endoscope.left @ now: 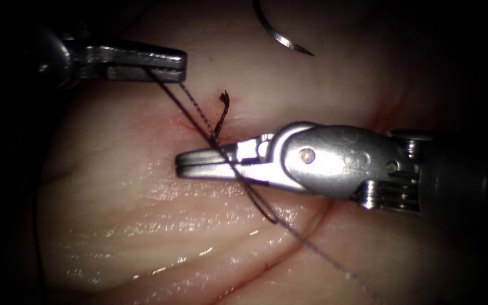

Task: Wound Closure

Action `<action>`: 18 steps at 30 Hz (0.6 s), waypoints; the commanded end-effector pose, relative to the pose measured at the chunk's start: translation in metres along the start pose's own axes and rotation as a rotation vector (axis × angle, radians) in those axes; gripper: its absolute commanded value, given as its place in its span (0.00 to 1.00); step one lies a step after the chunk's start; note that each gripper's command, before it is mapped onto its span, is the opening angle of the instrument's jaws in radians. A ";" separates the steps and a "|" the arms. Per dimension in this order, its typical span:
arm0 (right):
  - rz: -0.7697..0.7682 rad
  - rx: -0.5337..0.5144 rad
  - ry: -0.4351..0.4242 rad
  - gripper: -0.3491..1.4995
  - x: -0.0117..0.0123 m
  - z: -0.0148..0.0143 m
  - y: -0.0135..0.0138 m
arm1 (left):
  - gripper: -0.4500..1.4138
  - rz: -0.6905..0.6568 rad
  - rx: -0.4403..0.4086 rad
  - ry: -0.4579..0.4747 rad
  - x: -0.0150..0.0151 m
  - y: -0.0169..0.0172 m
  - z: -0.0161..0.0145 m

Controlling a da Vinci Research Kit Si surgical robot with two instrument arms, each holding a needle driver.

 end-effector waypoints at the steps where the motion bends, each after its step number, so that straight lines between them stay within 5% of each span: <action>1: 0.023 -0.004 0.047 0.00 -0.0011 0.0005 0.0004 | 0.00 0.009 0.001 0.000 -0.0012 0.0003 0.0006; 10: 0.113 -0.117 0.273 0.00 -0.0013 -0.0004 0.0012 | 0.00 0.038 -0.005 -0.006 -0.0039 0.0049 0.0000; 16: 0.163 -0.244 0.295 0.01 -0.0014 -0.0004 0.0014 | 0.00 0.015 -0.004 -0.018 -0.0040 0.0073 -0.0002; 18: 0.185 -0.313 0.247 0.20 -0.0014 -0.0005 0.0014 | 0.00 0.002 -0.003 -0.019 -0.0038 0.0086 0.0003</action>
